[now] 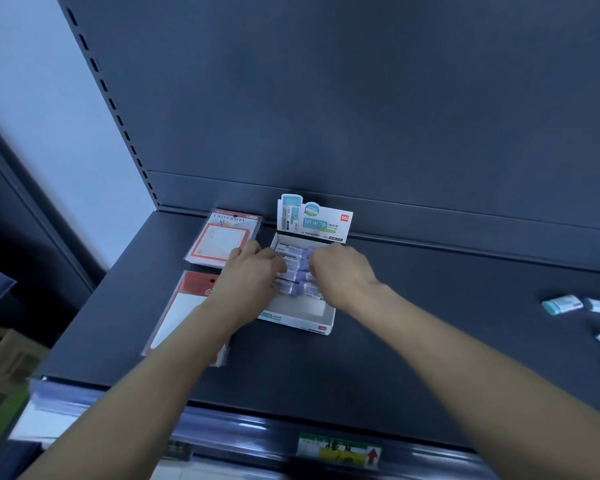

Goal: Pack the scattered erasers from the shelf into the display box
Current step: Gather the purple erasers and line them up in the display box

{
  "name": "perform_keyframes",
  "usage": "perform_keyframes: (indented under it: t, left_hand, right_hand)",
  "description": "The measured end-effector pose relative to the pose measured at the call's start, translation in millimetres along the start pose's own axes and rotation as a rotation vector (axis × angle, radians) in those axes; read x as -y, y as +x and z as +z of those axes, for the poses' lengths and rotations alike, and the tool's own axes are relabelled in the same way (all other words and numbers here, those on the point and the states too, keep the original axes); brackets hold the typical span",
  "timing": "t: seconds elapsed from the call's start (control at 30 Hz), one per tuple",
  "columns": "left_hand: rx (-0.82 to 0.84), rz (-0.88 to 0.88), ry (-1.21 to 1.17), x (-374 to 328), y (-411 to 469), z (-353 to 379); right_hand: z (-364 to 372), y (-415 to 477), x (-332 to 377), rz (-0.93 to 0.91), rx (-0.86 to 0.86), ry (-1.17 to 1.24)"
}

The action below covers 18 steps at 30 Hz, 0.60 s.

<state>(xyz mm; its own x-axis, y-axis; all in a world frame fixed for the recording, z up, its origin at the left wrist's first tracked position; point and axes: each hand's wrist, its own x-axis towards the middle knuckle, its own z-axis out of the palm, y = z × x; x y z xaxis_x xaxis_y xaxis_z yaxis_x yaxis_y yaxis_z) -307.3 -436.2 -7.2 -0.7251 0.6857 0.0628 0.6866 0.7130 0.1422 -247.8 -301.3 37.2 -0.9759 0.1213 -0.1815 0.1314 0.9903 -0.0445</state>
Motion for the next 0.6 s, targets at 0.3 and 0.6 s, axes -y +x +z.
perform_keyframes:
  t: [0.3, 0.6]
  left_hand:
    - [-0.317, 0.122, -0.137, -69, 22, -55]
    - [-0.384, 0.424, -0.249, -234, 38, -82]
  right_hand:
    - [-36, -43, -59, 0.111, -0.366, 0.014]
    - [-52, -158, -179, 0.34, -0.546, -0.06]
